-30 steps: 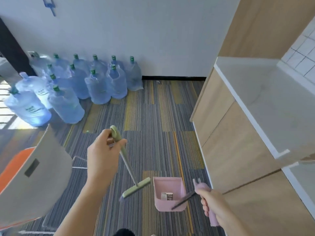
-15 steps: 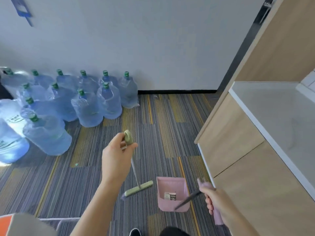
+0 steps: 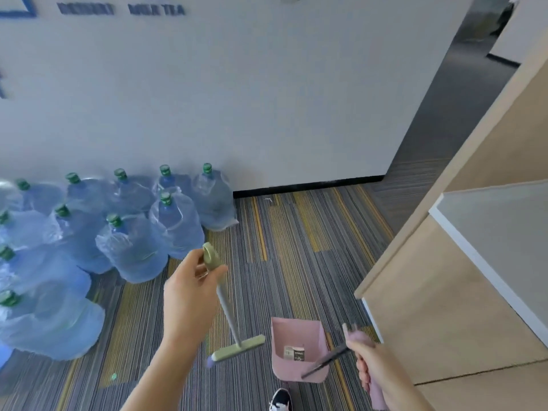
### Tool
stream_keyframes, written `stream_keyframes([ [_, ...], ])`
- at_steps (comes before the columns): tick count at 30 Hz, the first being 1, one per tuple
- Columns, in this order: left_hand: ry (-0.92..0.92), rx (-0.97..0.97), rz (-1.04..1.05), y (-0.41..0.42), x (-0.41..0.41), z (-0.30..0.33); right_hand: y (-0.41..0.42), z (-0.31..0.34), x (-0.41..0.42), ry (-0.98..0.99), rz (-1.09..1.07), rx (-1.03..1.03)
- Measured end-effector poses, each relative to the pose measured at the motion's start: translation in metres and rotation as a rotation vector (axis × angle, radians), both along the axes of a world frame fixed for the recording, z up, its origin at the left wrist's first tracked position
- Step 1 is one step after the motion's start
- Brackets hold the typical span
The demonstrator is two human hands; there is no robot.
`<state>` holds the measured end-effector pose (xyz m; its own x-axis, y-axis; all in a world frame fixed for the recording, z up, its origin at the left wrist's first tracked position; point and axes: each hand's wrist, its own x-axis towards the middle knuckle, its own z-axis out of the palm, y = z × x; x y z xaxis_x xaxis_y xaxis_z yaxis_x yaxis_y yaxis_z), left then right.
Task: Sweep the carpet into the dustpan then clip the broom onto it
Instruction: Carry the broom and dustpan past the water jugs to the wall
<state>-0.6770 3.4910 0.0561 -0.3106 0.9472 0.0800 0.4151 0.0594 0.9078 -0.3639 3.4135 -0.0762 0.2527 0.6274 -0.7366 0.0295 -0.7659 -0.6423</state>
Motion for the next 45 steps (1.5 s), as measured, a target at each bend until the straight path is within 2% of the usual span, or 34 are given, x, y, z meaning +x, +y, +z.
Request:
stream_keyframes([
  [11, -0.021, -0.011, -0.023, 0.242, 0.025, -0.004, 0.236, 0.005, 0.029, -0.001, -0.016, -0.014],
  [19, -0.026, -0.034, -0.220, 0.443, 0.068, -0.022, 0.391, 0.019, 0.029, -0.077, -0.152, 0.071],
  [24, -0.068, -0.052, -0.271, 0.549, 0.102, -0.019, 0.476, 0.028, 0.047, -0.076, -0.194, 0.082],
  [32, 0.001, -0.060, -0.261, 0.692, 0.171, -0.029, 0.604, 0.008, 0.131, -0.044, -0.237, 0.097],
  [37, 0.014, -0.087, -0.232, 0.775, 0.220, -0.030, 0.688, -0.004, 0.196, 0.035, -0.103, -0.006],
  [45, -0.001, -0.106, -0.138, 0.888, 0.260, -0.045, 0.817, -0.006, 0.262, -0.015, -0.034, -0.028],
])
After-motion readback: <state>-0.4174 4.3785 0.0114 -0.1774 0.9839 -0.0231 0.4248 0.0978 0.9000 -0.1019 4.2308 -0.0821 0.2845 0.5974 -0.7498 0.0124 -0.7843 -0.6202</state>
